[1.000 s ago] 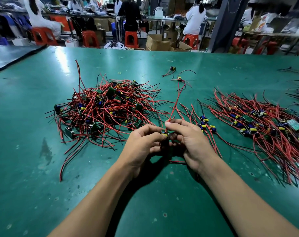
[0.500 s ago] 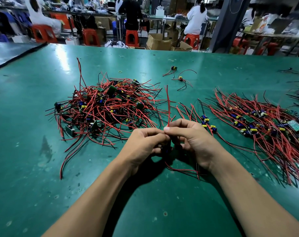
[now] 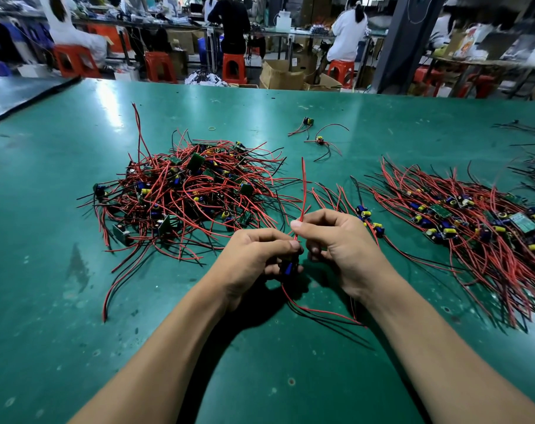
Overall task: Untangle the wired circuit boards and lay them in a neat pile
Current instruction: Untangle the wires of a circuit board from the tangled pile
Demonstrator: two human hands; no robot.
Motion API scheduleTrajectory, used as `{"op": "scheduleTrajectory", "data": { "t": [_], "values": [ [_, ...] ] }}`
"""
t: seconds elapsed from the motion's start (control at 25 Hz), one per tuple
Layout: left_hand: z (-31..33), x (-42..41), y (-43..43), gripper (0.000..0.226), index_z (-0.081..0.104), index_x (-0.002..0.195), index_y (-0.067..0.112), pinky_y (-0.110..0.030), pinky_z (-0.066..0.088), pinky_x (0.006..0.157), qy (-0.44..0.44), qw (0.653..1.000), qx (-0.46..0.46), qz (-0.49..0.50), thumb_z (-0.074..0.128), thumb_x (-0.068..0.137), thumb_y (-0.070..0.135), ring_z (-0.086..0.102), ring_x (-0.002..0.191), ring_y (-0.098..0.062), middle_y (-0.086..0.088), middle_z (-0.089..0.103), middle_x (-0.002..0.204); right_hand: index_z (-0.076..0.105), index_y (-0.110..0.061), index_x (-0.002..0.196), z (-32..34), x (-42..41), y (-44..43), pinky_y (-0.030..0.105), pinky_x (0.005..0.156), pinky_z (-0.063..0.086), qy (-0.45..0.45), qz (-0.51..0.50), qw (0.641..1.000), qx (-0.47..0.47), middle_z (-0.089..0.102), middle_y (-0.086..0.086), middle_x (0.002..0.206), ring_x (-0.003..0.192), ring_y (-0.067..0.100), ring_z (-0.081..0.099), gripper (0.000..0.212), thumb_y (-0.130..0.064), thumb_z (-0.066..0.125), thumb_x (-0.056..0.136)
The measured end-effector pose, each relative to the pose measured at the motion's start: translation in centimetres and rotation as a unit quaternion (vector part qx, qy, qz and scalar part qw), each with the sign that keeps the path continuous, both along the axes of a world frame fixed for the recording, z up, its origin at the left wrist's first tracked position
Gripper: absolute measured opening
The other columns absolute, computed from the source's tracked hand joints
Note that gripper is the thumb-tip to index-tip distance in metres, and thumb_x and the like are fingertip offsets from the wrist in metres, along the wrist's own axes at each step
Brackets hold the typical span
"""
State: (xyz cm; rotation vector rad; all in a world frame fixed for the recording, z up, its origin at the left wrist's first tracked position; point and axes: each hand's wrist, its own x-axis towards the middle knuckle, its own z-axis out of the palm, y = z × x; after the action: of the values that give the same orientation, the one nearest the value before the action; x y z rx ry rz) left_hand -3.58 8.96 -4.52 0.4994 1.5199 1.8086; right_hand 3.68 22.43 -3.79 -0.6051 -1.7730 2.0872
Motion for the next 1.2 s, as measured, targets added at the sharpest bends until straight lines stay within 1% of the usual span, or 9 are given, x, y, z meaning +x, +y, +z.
{"op": "scheduleTrajectory", "data": {
  "t": [0.12, 0.28, 0.4, 0.6, 0.8, 0.92, 1.0, 1.08, 1.2],
  "values": [
    [0.1, 0.1, -0.1, 0.01, 0.069, 0.077, 0.002, -0.031, 0.051, 0.067, 0.016, 1.0, -0.002, -0.018, 0.065, 0.085, -0.001, 0.065, 0.058, -0.021, -0.01, 0.066, 0.069, 0.062, -0.015, 0.069, -0.3, -0.3, 0.0, 0.02, 0.041, 0.034, 0.042, -0.051, 0.997, -0.028, 0.046, -0.001, 0.05, 0.04, 0.009, 0.037, 0.022, -0.004, 0.079, 0.079],
    [0.4, 0.3, -0.4, 0.009, 0.071, 0.075, 0.004, -0.043, 0.035, 0.076, 0.053, 0.998, -0.017, -0.033, 0.067, 0.083, 0.002, 0.057, 0.064, -0.024, -0.009, 0.063, 0.066, 0.059, -0.011, 0.073, -0.4, -0.7, -0.1, 0.02, 0.041, 0.034, 0.095, -0.097, 0.99, -0.035, 0.052, -0.004, 0.052, 0.04, 0.007, 0.038, 0.023, 0.002, 0.076, 0.08],
    [0.6, 0.5, -0.4, 0.013, 0.071, 0.072, 0.007, -0.043, 0.033, 0.076, 0.054, 0.998, -0.019, -0.037, 0.067, 0.083, 0.002, 0.052, 0.071, -0.027, -0.009, 0.062, 0.065, 0.058, -0.01, 0.074, -0.4, -0.8, 0.0, 0.02, 0.041, 0.035, 0.109, -0.112, 0.987, -0.042, 0.053, -0.006, 0.054, 0.04, 0.007, 0.038, 0.023, 0.002, 0.075, 0.081],
    [0.6, 0.8, -0.3, 0.013, 0.069, 0.071, 0.004, -0.032, 0.035, 0.063, 0.054, 0.997, -0.015, -0.049, 0.067, 0.082, -0.001, 0.05, 0.062, -0.022, -0.009, 0.06, 0.064, 0.056, -0.01, 0.072, -0.4, -0.9, 0.6, 0.018, 0.039, 0.031, 0.132, -0.157, 0.976, -0.074, 0.05, -0.005, 0.051, 0.038, 0.006, 0.036, 0.026, 0.006, 0.074, 0.08],
    [0.6, 0.8, -0.5, 0.018, 0.071, 0.065, 0.008, -0.031, 0.035, 0.062, 0.053, 0.997, -0.013, -0.062, 0.068, 0.08, -0.001, 0.049, 0.063, -0.023, -0.011, 0.06, 0.064, 0.055, -0.012, 0.071, -0.2, -0.9, 1.2, 0.019, 0.039, 0.031, 0.153, -0.182, 0.967, -0.09, 0.05, -0.006, 0.052, 0.038, 0.006, 0.036, 0.028, 0.006, 0.075, 0.079],
    [0.7, 0.8, -0.5, 0.009, 0.07, 0.062, 0.009, -0.027, 0.041, 0.057, 0.043, 0.997, -0.005, -0.065, 0.072, 0.07, 0.004, 0.052, 0.058, -0.022, -0.013, 0.06, 0.065, 0.053, -0.012, 0.07, 0.0, -0.9, 1.4, 0.018, 0.039, 0.031, 0.163, -0.198, 0.961, -0.104, 0.051, -0.006, 0.052, 0.038, 0.005, 0.036, 0.03, 0.006, 0.075, 0.08],
    [0.7, 0.8, -0.4, 0.004, 0.068, 0.062, 0.009, -0.021, 0.043, 0.053, 0.04, 0.997, -0.003, -0.061, 0.069, 0.065, 0.009, 0.052, 0.056, -0.02, -0.015, 0.058, 0.067, 0.053, -0.013, 0.071, 0.1, -0.8, 1.6, 0.018, 0.039, 0.031, 0.166, -0.209, 0.958, -0.109, 0.052, -0.005, 0.052, 0.038, 0.005, 0.036, 0.031, 0.006, 0.075, 0.08],
    [0.6, 0.8, -0.3, 0.005, 0.067, 0.061, 0.008, -0.02, 0.043, 0.051, 0.044, 0.997, -0.004, -0.058, 0.067, 0.066, 0.009, 0.052, 0.056, -0.021, -0.015, 0.058, 0.067, 0.052, -0.013, 0.072, 0.2, -0.8, 1.8, 0.018, 0.039, 0.031, 0.169, -0.221, 0.954, -0.112, 0.053, -0.005, 0.053, 0.037, 0.005, 0.036, 0.031, 0.006, 0.075, 0.08],
    [0.3, 0.8, -0.3, 0.013, 0.065, 0.063, 0.006, -0.019, 0.043, 0.05, 0.05, 0.997, -0.006, -0.063, 0.068, 0.074, 0.001, 0.051, 0.056, -0.02, -0.009, 0.06, 0.061, 0.052, -0.014, 0.072, 0.4, -0.7, 2.1, 0.018, 0.038, 0.031, 0.166, -0.242, 0.949, -0.115, 0.055, -0.005, 0.055, 0.037, 0.004, 0.036, 0.031, 0.003, 0.076, 0.081]
  ]
}}
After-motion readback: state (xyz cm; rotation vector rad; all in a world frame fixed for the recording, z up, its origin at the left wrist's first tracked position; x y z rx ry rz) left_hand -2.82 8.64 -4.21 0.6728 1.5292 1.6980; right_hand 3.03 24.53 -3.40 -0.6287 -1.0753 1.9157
